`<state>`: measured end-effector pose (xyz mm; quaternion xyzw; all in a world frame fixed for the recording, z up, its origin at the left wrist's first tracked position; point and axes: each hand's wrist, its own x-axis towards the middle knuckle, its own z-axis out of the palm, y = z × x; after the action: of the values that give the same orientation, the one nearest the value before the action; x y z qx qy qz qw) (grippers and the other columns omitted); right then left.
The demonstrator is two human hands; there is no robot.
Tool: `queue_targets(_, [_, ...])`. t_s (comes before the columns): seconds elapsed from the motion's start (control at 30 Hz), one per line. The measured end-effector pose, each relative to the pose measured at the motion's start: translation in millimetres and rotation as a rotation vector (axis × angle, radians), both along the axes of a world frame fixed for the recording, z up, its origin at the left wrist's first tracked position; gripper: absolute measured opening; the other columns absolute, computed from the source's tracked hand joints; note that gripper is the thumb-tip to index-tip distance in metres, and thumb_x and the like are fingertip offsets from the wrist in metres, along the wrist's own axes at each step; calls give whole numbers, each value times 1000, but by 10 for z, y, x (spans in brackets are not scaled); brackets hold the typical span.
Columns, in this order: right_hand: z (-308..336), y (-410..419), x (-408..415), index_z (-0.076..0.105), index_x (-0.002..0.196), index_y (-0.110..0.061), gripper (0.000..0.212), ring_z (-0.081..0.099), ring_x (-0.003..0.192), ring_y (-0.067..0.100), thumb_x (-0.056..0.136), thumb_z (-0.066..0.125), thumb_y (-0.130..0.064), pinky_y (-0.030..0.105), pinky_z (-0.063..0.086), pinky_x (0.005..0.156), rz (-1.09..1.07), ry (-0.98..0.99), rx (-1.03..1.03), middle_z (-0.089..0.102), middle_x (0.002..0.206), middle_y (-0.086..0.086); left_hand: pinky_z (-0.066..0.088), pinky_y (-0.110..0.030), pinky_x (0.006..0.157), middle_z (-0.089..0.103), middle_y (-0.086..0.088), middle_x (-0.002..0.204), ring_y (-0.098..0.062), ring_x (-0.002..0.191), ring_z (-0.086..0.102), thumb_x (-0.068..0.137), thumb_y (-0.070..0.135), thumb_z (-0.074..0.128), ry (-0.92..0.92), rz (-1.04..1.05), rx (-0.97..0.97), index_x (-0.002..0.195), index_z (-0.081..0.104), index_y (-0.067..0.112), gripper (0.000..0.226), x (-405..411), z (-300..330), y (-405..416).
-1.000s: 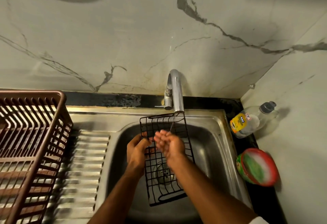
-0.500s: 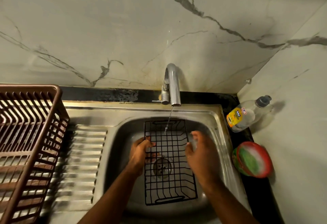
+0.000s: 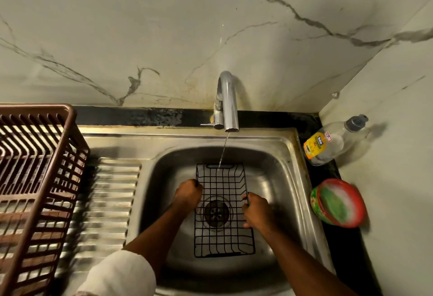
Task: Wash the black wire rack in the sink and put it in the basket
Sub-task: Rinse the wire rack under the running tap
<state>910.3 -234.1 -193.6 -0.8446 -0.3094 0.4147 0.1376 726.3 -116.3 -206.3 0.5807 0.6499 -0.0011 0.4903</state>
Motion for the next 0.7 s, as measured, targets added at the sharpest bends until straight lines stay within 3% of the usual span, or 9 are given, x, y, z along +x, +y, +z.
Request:
queue_targets(0.13, [-121,26,-8,61,130,-20,30,70,74,15,101,54,-14,34,63,57,34,-25,-14,68,111,6,59,-40,84,70,-8,96,-25,89,68,102,31,49,122,-98,-15,92,66,19,23,-17,-122,94])
queue_targets(0.33, [-252,5,14,59,132,-26,32,70,68,15,102,53,-18,34,63,57,91,-78,-19,70,102,0,48,-32,72,67,-4,99,-19,88,64,103,31,47,159,-130,-17,99,65,21,21,-7,-184,74])
queue_targets(0.57, [-295,2,15,59,131,-29,32,70,83,16,100,54,-22,38,64,71,157,-151,-30,71,106,0,50,-31,73,67,-2,96,-15,83,62,102,31,52,174,-110,1,90,64,25,17,-1,-224,78])
queue_targets(0.7, [-180,24,44,54,138,-26,41,69,103,21,98,57,-32,33,58,86,255,-195,-69,70,121,2,52,-30,75,67,-1,98,-13,83,62,98,38,62,156,-78,45,92,59,25,15,-23,-151,75])
